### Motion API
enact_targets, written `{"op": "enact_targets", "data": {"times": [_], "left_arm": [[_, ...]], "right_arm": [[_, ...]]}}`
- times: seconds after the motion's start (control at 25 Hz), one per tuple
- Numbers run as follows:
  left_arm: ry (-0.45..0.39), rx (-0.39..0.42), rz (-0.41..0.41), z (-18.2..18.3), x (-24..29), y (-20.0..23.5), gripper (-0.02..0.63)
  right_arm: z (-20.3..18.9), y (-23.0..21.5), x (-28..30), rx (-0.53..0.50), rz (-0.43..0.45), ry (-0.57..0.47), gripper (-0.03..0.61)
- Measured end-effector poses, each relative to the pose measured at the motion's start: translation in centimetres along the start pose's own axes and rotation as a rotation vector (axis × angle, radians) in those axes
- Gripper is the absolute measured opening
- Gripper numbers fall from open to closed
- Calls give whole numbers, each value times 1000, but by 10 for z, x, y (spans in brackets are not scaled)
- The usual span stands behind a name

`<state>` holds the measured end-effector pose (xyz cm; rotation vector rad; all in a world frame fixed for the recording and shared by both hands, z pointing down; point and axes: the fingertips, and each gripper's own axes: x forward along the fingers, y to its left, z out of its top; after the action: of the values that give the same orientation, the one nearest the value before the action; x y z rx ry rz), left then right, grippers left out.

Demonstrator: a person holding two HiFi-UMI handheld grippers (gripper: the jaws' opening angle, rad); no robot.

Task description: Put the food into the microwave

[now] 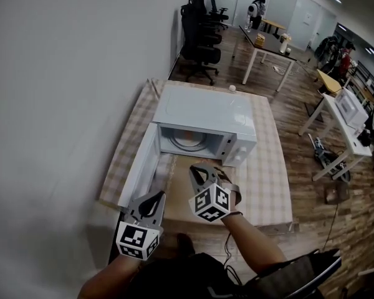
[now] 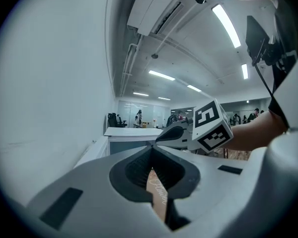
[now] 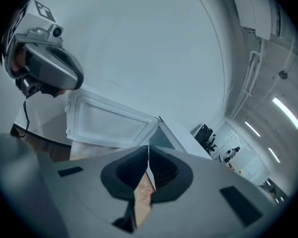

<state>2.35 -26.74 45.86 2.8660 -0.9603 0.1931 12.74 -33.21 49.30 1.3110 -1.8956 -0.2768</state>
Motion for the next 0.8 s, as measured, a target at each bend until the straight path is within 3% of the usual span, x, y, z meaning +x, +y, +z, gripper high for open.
{"op": "enact_targets", "data": {"times": [0.2, 0.4, 0.8], "left_arm": [[-20, -2, -26, 6, -25, -7, 8], [-51, -14, -62, 14, -47, -15, 8], [-78, -14, -91, 15, -68, -21, 8]], "right_arm": [[25, 17, -45, 76, -33, -44, 15], [40, 24, -91, 228, -108, -106, 15], [26, 30, -152, 510, -234, -213, 15]]}}
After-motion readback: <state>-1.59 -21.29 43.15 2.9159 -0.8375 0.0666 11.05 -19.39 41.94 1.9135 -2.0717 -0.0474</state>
